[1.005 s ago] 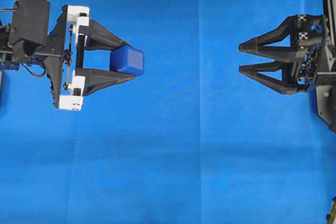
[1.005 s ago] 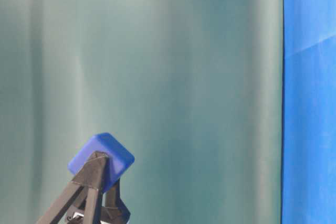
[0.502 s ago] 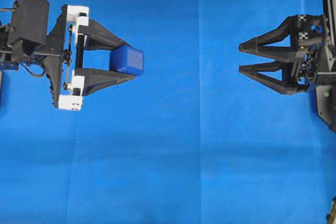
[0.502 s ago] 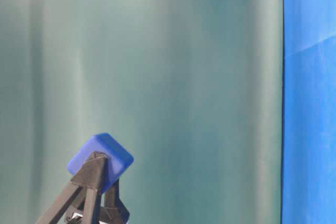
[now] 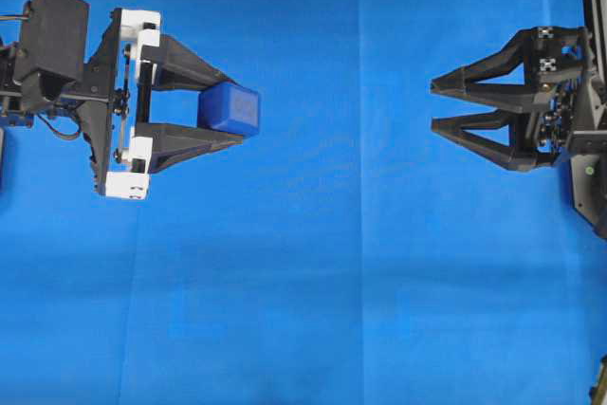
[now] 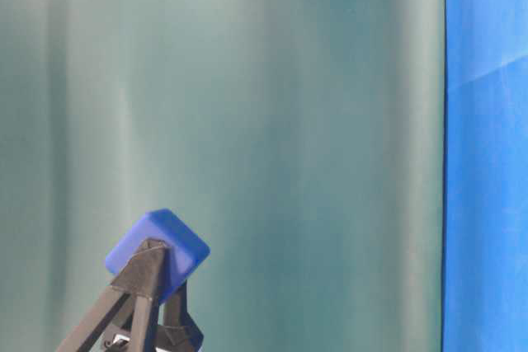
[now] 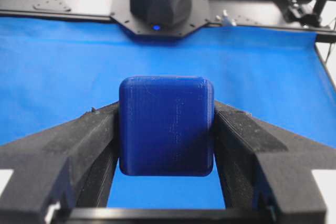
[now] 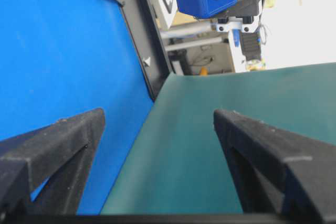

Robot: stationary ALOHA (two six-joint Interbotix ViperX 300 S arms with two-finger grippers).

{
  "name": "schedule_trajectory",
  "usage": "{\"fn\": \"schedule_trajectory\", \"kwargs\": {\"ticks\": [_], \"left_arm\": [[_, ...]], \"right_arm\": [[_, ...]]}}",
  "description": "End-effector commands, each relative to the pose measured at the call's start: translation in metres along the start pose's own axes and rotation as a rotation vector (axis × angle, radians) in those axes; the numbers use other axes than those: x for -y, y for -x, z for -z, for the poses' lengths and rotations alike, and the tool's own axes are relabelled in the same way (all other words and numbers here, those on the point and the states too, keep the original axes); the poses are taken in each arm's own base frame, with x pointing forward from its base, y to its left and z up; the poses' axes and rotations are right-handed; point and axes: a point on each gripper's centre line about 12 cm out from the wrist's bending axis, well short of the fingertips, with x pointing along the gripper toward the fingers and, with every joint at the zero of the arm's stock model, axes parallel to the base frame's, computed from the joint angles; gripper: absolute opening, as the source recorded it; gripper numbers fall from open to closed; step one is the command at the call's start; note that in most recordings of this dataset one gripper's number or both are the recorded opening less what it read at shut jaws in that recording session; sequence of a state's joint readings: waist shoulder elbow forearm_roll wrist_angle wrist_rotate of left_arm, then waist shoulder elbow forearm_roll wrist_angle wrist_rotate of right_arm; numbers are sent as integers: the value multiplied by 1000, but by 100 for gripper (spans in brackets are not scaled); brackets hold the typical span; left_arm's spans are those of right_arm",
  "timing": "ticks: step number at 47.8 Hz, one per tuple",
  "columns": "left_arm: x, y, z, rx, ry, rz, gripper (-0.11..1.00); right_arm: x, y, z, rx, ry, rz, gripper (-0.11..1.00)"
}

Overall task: Handover the blue block to the right arm after grasping it with the left arm, then place it in the designated position.
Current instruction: 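Open the right gripper and turn it toward the held cube, then reach the right gripper to the cube and close on it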

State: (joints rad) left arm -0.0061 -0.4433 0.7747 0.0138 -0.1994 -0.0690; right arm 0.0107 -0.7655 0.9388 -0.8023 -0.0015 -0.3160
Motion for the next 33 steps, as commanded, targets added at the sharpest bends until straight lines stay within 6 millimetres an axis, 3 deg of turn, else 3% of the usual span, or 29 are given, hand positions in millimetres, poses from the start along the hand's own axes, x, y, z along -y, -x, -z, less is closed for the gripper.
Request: {"fn": "schedule_trajectory", "kwargs": {"ticks": [1,14,33], "left_arm": [[2,3,-10,35,1,5,47],[2,3,-10,34,1,5,47],[2,3,-9,33,7,5,46]], "right_arm": [[11,0,-6,19,-1,27,92],[16,-12,-11,37,-1,21,92],[35,-78,-11,9,-1,-11,92]]}}
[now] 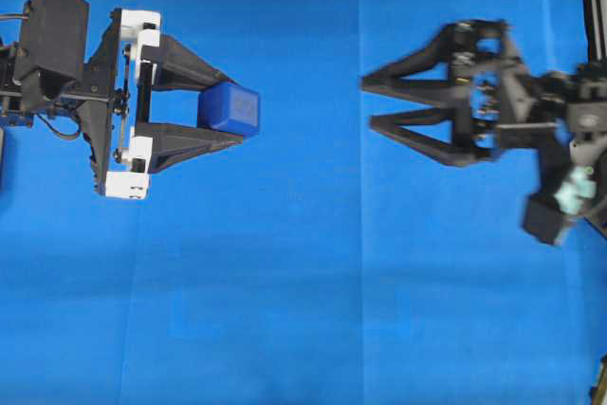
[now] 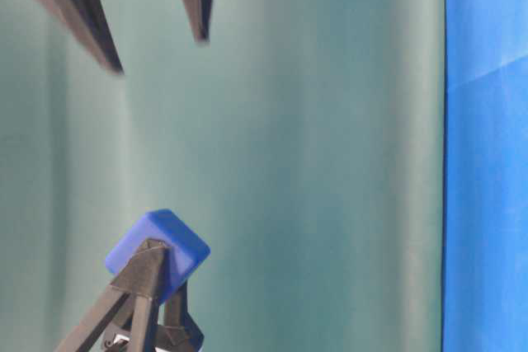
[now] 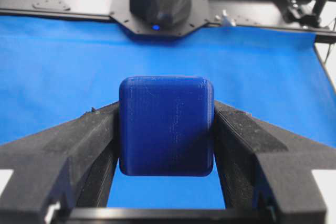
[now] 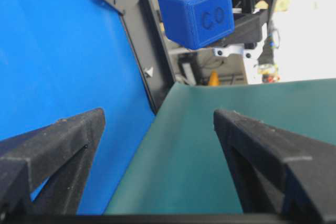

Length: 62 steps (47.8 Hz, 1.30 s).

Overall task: Handover the blue block to the right arm after grasping it with the left arm, then place it in the designated position.
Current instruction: 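Reach the right gripper to the cube and close on it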

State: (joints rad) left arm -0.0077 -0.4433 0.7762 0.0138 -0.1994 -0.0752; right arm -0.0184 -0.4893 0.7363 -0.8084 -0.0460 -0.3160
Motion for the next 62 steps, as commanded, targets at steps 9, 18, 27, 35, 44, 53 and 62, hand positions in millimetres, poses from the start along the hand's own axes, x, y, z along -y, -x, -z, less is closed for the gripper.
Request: {"fn": "schedule_trajectory", "kwargs": {"ticks": [9,18,27,35,44,53,62], "left_arm": [[1,3,-11,37,3,4,47],[1,3,-10,37,3,4,47],[1,4,-11,37,1,4,47],[1,4,-10,32,3,3,47],[1,4,-9,27,3,3,47],[1,4,-9,29,3,3,47],[2,4,-9,29,3,5,46]], "right_arm": [[25,-41,-13,54,14,31,92],[35,-76,-19,89,67,39,92],[45,-105,-24,99,84,52,92],[46,-118,-23,93,86,50,92],[47,-120,-22,86,87,49,92],[46,-120,-20,67,86,42,91],[44,-120,-15,21,86,25,83]]}}
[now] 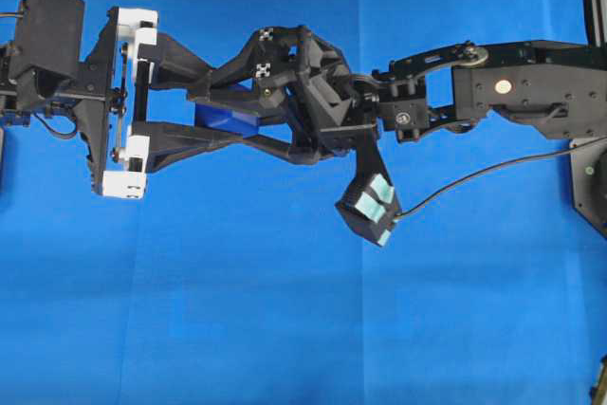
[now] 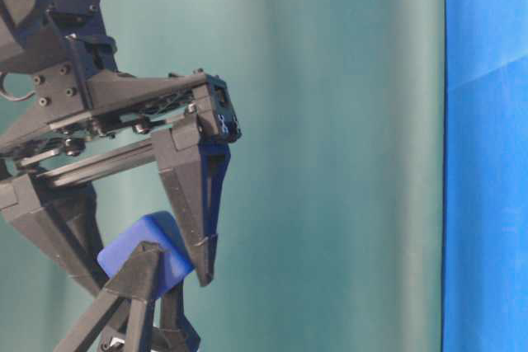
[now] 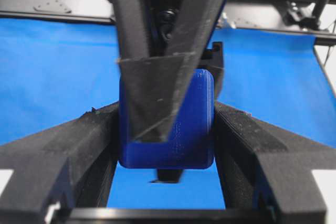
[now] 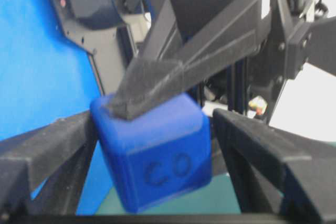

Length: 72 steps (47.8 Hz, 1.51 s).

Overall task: Handover the blue block to the right arm after grasping it with the left arm, then place it in the designated position.
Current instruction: 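Reach the right gripper to the cube and close on it, then open the left gripper and pull the right gripper away with cube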

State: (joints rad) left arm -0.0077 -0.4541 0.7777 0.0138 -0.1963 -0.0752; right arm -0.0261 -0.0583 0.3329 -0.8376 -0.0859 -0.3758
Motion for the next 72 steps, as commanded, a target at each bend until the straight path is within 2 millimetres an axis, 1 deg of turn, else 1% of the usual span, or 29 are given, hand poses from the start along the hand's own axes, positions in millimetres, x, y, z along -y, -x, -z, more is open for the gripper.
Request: {"fn": "schedule_trajectory", "kwargs": {"ticks": [1,6,7,8,43,44,50,52,54,64,68,72], "left_arm": [[2,2,-7,23,2,6,46],[5,2,-7,24,1,15,47],[5,2,-7,22,0,15,47],[5,2,-7,24,0,17,46],[7,1,-8,23,8,22,47],[7,1,-8,23,13,21,50],[7,1,-7,20,18,21,82],[7,1,-8,21,19,22,89],[7,1,-8,20,19,20,93],[7,2,-7,17,17,20,93],[7,5,-7,15,17,20,93],[6,11,-7,17,19,19,93]], "right_arm": [[16,5,-4,-4,-1,35,78],[16,6,-3,-10,-1,34,50],[16,6,-3,-10,-1,32,45],[16,7,-4,-8,-1,34,43],[15,7,-3,-13,-16,31,43],[15,7,-3,-13,-16,31,43],[15,6,-5,-9,-15,29,43],[15,6,-5,-9,-17,29,43],[14,6,-6,-7,-16,29,43],[13,7,-6,-6,-19,27,43],[11,12,-7,-6,-19,23,43],[9,21,-6,-9,-22,20,43]]}}
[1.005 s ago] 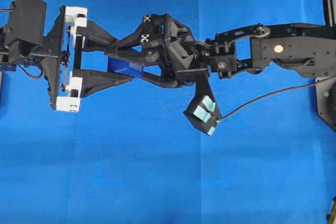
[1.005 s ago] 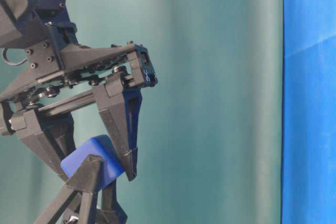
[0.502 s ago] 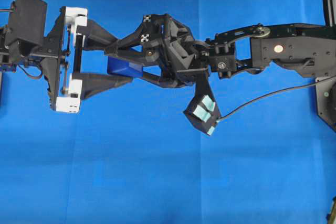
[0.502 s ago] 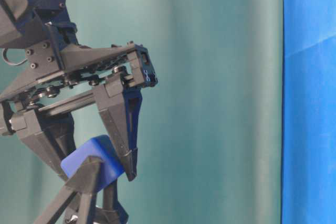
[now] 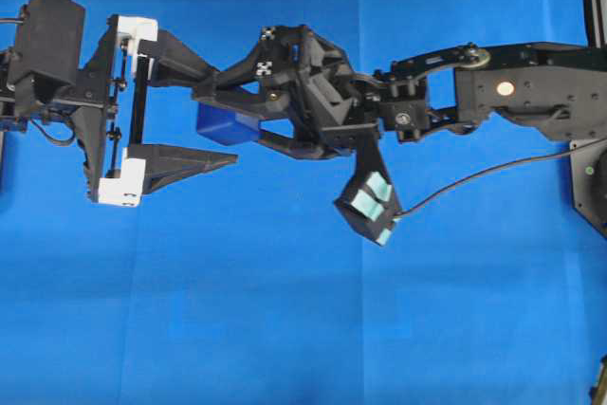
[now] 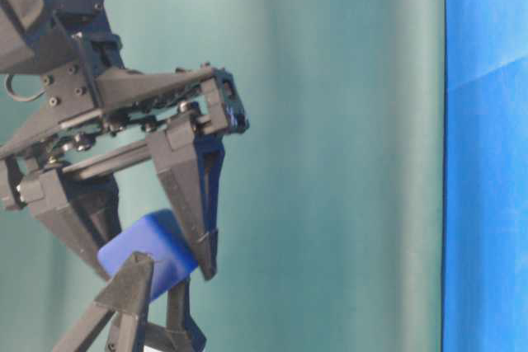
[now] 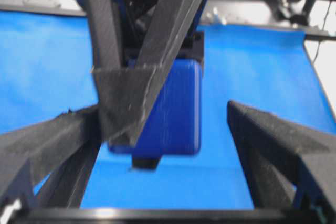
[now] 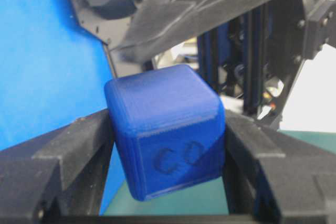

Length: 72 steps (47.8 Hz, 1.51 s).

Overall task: Handover the blue block to the right arm after grasping it with the left arm, then place it in the designated position.
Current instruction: 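Open the left gripper and pull the right gripper away with cube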

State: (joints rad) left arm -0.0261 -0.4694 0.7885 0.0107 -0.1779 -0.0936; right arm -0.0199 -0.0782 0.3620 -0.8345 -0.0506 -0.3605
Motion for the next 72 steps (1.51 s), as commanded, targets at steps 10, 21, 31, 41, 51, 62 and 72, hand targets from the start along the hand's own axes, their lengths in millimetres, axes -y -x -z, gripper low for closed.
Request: {"fn": "schedule_trajectory", "kwargs": {"ticks": [10,21,31,41,51,62,72], "left_arm": [[-1,25,-8,52,0,0,93],[-1,40,-8,59,1,-2,93],[-1,45,-6,51,2,-2,93],[-1,43,-6,46,0,-1,93],[-1,43,-6,46,-1,-1,93],[-1,43,-6,46,1,-3,93],[-1,43,-6,46,0,-1,93]], "right_arm": [[9,43,-7,25,-24,45,43],[2,72,-5,25,-25,48,43],[-1,87,-5,31,-24,58,43],[0,90,-6,34,-25,61,43],[0,90,-6,35,-60,61,43],[0,90,-6,41,-338,60,43],[0,93,-4,40,-660,59,43]]}}
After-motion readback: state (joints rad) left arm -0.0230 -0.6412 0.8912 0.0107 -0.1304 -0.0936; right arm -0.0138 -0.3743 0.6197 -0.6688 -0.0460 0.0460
